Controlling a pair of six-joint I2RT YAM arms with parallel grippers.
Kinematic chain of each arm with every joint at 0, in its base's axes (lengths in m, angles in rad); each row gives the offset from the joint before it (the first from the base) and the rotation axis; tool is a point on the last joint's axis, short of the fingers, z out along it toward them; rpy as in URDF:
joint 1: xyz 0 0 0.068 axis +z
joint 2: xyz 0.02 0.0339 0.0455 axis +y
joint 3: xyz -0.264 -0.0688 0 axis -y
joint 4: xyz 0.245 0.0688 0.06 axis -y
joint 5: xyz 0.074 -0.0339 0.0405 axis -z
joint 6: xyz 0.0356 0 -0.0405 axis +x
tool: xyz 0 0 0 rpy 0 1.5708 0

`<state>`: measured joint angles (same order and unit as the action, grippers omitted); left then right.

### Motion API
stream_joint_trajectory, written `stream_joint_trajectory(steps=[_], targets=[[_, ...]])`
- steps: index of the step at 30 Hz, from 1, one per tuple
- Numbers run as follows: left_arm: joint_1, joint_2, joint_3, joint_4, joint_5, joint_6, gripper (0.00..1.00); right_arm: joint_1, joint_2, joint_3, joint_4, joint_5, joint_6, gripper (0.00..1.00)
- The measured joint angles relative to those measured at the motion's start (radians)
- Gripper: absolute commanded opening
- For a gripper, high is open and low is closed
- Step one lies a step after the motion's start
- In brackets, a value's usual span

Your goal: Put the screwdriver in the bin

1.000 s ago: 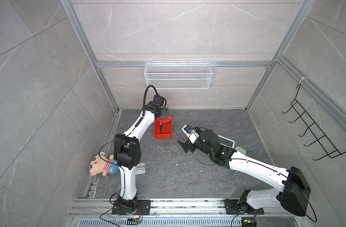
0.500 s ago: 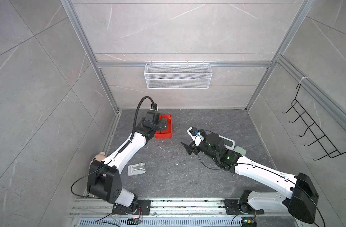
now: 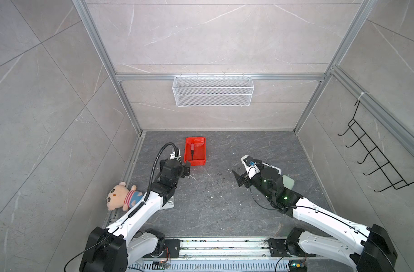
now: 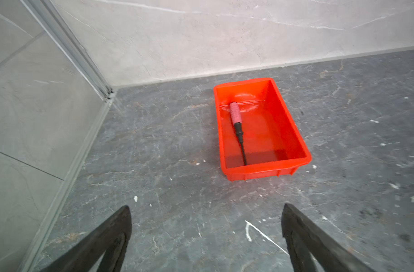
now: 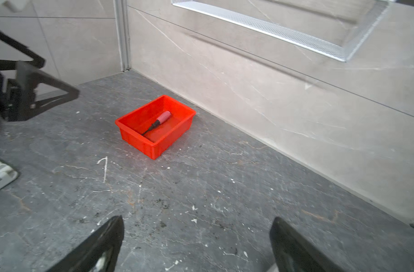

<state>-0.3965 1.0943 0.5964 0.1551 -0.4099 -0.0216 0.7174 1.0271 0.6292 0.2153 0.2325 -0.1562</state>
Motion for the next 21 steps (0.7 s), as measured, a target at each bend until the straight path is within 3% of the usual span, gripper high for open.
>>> stream_joint_trajectory(steps=[5,10,21], targets=[[0.127,-0.01,-0.179,0.15,0.052,-0.002,1.0,-0.121,-0.079,-0.125,0.06,0.015,0.0,0.99],[0.221,0.073,-0.235,0.269,0.065,0.007,1.0,-0.24,-0.087,-0.236,0.128,0.026,0.007,0.99],[0.343,0.274,-0.281,0.568,0.085,0.039,1.0,-0.477,0.099,-0.353,0.367,-0.028,0.038,0.99]])
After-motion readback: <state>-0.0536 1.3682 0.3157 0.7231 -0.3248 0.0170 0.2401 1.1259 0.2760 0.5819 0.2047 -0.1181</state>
